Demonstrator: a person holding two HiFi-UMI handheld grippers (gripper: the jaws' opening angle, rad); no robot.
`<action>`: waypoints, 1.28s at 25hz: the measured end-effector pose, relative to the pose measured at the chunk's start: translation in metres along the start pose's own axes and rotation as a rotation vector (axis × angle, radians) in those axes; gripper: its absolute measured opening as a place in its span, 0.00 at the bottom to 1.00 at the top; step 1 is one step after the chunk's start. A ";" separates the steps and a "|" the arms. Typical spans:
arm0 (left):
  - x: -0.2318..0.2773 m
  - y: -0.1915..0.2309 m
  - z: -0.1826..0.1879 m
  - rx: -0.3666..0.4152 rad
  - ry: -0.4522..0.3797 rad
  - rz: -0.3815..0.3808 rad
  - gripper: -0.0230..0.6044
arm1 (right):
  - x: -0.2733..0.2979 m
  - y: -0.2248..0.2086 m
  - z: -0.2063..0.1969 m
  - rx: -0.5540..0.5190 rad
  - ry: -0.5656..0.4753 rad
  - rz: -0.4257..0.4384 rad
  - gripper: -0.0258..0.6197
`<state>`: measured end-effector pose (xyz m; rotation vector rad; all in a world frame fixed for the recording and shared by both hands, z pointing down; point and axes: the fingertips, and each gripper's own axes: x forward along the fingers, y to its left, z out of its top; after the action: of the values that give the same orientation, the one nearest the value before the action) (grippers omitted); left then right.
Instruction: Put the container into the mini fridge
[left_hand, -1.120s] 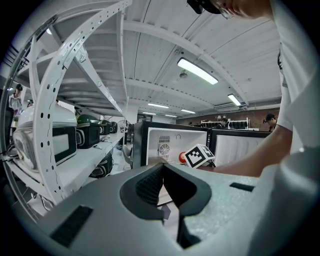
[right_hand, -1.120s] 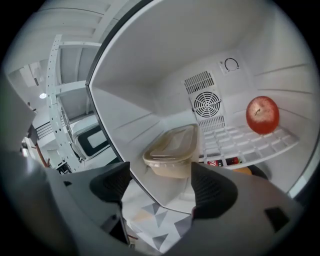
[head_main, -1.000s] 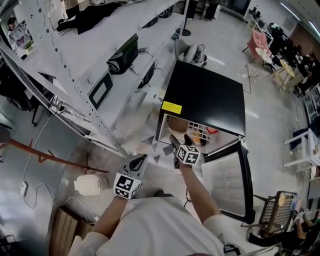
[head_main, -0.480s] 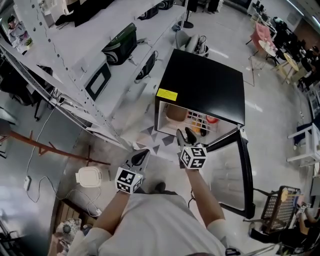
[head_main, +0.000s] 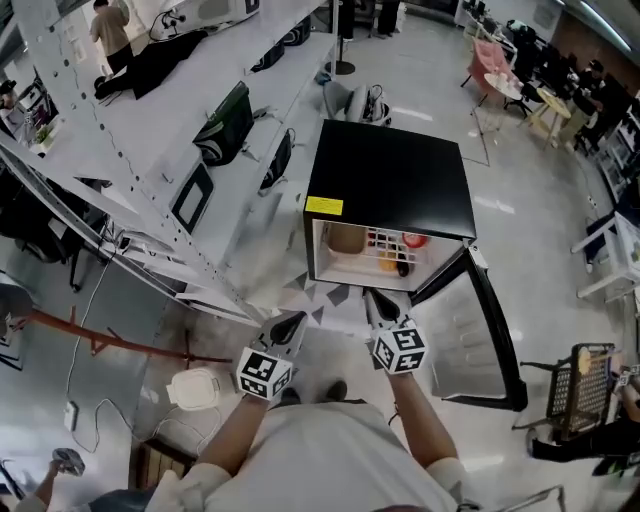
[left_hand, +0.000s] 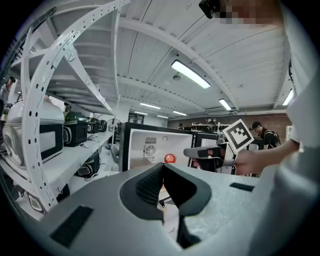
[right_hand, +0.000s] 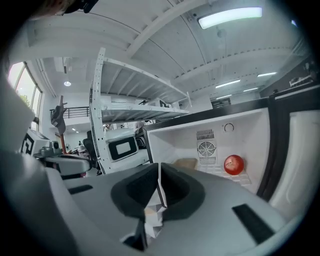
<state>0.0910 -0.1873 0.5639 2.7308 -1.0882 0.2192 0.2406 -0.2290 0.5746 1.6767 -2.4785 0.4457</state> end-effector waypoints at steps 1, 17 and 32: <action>-0.002 0.002 0.004 0.002 -0.007 -0.010 0.04 | -0.006 0.003 0.002 -0.007 -0.003 -0.010 0.07; -0.033 0.000 0.050 0.064 -0.086 -0.170 0.04 | -0.090 0.042 0.046 -0.039 -0.124 -0.113 0.05; -0.021 -0.004 0.054 0.042 -0.090 -0.186 0.04 | -0.095 0.038 0.048 -0.012 -0.132 -0.111 0.05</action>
<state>0.0823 -0.1827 0.5064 2.8825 -0.8516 0.0937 0.2446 -0.1459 0.4978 1.8855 -2.4541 0.3164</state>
